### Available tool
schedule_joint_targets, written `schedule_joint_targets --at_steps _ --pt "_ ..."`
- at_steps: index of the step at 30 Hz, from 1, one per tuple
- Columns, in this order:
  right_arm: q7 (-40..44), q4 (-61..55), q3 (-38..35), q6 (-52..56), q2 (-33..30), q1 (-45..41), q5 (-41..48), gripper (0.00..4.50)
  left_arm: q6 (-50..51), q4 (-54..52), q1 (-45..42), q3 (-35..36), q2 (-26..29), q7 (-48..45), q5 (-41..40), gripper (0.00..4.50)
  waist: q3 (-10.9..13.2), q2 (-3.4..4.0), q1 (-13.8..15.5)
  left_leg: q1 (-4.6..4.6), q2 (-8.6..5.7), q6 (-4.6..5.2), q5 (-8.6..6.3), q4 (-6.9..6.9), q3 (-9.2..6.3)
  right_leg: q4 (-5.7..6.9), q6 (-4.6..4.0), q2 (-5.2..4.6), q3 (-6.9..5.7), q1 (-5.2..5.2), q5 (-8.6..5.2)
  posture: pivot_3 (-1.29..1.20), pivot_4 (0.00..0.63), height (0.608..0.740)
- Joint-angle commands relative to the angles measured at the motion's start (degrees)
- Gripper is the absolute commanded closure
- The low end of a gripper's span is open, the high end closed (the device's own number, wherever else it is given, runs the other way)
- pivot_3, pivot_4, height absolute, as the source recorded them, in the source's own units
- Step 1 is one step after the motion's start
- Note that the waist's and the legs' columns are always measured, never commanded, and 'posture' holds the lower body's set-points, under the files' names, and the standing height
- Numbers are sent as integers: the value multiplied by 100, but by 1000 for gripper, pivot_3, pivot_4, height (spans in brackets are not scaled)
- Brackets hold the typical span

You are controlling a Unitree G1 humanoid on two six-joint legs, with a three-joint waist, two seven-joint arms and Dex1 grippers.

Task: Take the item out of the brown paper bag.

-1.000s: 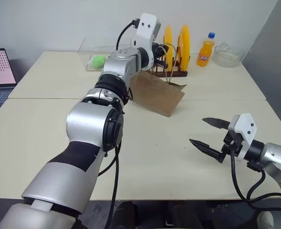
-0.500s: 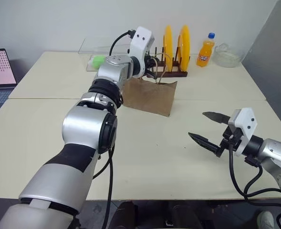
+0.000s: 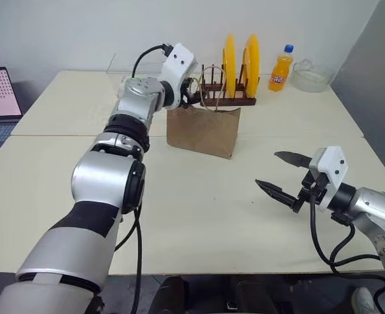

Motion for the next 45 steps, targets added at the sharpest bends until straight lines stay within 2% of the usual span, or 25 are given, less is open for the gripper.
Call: schedule_joint_targets --at_steps 1,6,9,10,12,13,14,15,20,23,25,31,38,41,45 --pt "78 -65 44 -132 -40 -117 -23 0 -148 -591 163 -72 364 -466 -13 1535 0 0 -2 0 1 1 0 0 -1 0 0 1 -1 0 0 0 150 740" --pt "87 50 249 -132 -45 -320 -136 0 110 -1618 834 -82 892 -1049 -142 1535 0 1 -6 -1 1 5 -2 1 -1 -1 -1 1 1 1 0 0 150 740" --pt "104 132 283 -75 0 -553 -64 0 890 -3110 1705 141 1343 -1709 -627 1535 -1 2 -24 -1 3 3 -1 1 -4 1 -2 1 -1 0 1 0 150 740" --pt "90 177 297 -81 32 -653 -57 0 1241 -3723 2067 230 1526 -1948 -850 1713 -1 3 -49 0 4 3 -1 1 -3 -1 -3 1 1 -1 2 0 150 740" --pt "23 321 319 -134 143 -928 -66 385 2112 -5264 3075 611 1893 -2108 -1381 2066 -4 7 -119 0 7 0 1 0 -4 0 -4 1 3 -2 2 0 150 740" --pt "13 377 313 -147 184 -1022 -64 624 2520 -5897 3482 762 2017 -2069 -1585 2394 -4 8 -139 0 7 -1 1 0 -2 0 -4 1 7 -2 2 0 150 740" --pt "-18 477 358 -157 250 -1195 -102 1048 2975 -6687 4072 1043 2145 -2042 -1895 2789 -4 7 -128 2 7 -1 1 -1 -6 0 -5 0 9 -1 2 0 150 740" --pt "-52 603 425 -171 310 -1377 -167 1251 3356 -7360 4593 1330 2190 -1955 -2158 2966 -4 7 -157 2 7 -1 1 1 -7 -1 -5 0 8 -2 2 0 150 740" --pt "-52 1539 870 -498 482 -2301 -771 3001 4266 -9421 6315 2245 2031 -1090 -2734 4486 -7 9 -81 8 5 22 -12 2 -16 -4 -5 -1 5 6 2 0 150 740" --pt "5 2427 1181 -868 565 -3034 -1273 4052 4598 -10185 6866 2591 1785 -517 -2961 4500 -7 9 -44 19 3 24 -12 4 -13 -6 -8 -1 7 14 5 0 150 740" --pt "26 3213 1381 -1173 668 -3632 -1623 4454 4862 -10652 7122 2824 1568 -190 -3241 4500 -7 9 -23 23 3 24 -11 4 -13 -6 -10 0 6 19 6 0 150 740" --pt "152 6190 2081 -2419 1058 -5572 -2818 4454 5164 -11612 7656 3137 1071 452 -4078 4500 -8 10 -53 26 3 20 -9 -3 -12 -5 -21 0 5 18 12 0 150 740" --pt "-47 9761 2813 -3950 1791 -7361 -4087 4454 5115 -11795 7712 2813 1102 944 -4449 4500 -8 11 -108 23 4 0 2 -6 -4 -7 -24 0 9 14 14 0 150 740" --pt "-106 10557 2971 -4178 2034 -7723 -4445 4454 5103 -11802 7612 2598 1169 1075 -4554 4500 -8 11 -107 21 3 -1 2 -6 -3 -8 -28 0 11 11 16 0 150 740" --pt "-162 11010 3117 -4345 2230 -7944 -4836 4454 4992 -11752 7668 2497 1287 1123 -4620 4500 -7 11 -106 16 3 -3 2 -7 -4 -9 -28 0 12 7 16 0 150 740"
